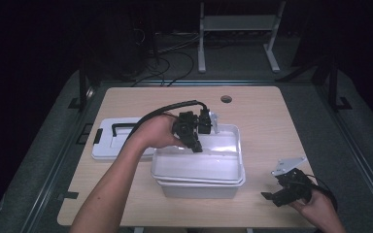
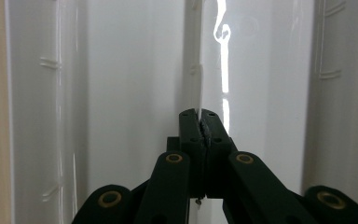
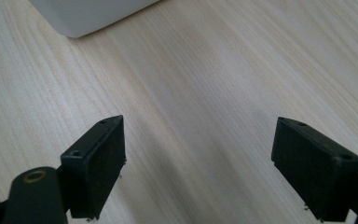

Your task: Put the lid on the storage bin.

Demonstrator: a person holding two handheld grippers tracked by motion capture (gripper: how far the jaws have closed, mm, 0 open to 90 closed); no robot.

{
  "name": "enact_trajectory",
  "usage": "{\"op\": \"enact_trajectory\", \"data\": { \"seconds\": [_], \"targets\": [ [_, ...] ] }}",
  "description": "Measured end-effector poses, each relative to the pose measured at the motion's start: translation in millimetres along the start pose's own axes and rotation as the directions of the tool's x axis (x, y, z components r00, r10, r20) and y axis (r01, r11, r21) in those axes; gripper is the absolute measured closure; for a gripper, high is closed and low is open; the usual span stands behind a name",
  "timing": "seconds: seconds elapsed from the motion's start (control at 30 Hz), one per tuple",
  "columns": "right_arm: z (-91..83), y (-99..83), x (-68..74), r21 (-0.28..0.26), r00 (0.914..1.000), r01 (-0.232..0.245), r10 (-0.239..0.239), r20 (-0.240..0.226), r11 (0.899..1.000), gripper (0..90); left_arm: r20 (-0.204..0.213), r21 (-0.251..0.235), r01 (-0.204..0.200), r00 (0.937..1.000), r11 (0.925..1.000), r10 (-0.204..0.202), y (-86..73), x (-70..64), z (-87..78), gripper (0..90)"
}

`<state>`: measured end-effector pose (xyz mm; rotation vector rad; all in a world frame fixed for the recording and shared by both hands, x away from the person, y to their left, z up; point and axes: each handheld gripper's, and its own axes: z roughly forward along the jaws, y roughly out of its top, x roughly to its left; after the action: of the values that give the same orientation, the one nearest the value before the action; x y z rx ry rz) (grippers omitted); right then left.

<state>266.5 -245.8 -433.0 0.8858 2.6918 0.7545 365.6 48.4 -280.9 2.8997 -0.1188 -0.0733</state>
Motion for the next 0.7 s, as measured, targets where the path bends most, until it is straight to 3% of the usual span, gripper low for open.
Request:
{"op": "enact_trajectory", "data": {
  "seconds": [0.7],
  "targets": [
    [-1.9, 0.3, 0.2, -0.006, 1.0, 0.003, -0.003, 0.002, 1.0, 16.9, 0.024, 0.008, 0.024, 0.9994, 0.9997, -0.024, 8.0, 8.3, 15.7, 89.2]
  ]
}}
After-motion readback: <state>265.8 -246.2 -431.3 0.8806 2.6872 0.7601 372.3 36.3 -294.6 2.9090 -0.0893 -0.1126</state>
